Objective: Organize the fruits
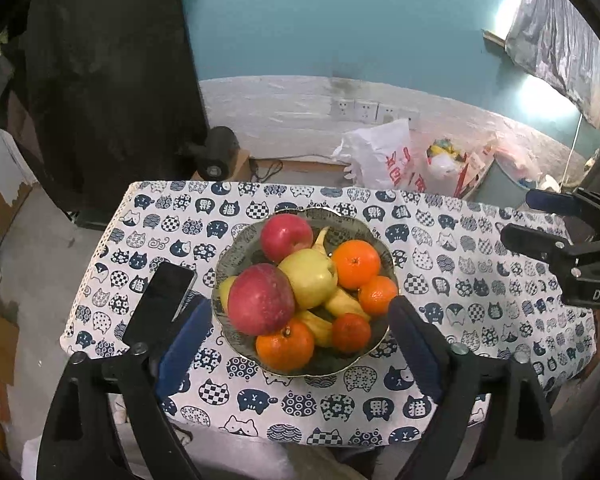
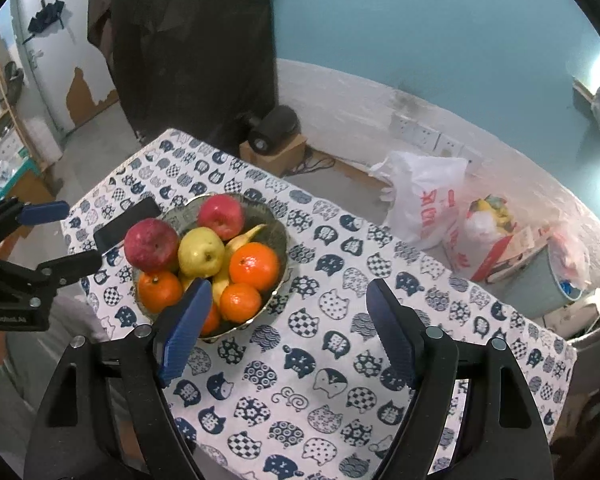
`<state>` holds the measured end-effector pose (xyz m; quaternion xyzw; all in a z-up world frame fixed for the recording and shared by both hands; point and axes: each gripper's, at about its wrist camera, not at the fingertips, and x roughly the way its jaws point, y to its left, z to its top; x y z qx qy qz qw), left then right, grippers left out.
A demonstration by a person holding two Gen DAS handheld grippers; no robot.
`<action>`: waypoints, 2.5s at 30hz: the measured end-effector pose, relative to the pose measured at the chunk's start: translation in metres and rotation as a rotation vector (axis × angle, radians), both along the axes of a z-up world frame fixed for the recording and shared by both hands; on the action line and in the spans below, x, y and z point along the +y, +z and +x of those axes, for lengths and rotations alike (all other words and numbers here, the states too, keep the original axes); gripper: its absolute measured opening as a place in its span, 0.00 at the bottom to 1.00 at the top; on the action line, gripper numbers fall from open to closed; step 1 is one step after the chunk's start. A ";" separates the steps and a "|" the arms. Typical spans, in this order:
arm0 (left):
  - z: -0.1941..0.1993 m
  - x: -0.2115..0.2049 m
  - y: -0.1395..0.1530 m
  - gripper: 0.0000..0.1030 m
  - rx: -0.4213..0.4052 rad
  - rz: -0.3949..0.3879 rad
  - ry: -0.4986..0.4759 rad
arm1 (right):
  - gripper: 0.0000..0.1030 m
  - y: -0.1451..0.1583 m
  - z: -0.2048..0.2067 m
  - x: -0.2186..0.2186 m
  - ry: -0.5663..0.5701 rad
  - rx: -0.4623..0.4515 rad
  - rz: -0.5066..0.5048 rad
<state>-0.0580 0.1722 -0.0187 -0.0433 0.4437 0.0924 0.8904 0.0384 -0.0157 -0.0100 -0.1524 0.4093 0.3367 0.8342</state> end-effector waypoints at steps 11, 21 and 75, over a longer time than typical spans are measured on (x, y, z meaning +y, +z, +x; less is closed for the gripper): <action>-0.022 -0.001 0.007 0.95 -0.054 -0.036 0.029 | 0.77 0.011 -0.006 -0.024 -0.030 -0.021 0.021; -0.028 -0.006 0.014 0.98 -0.093 -0.009 0.062 | 0.77 0.013 -0.009 -0.028 -0.027 -0.025 0.020; -0.019 -0.025 0.016 0.98 -0.080 0.078 0.043 | 0.77 0.008 -0.007 -0.036 -0.021 -0.025 0.005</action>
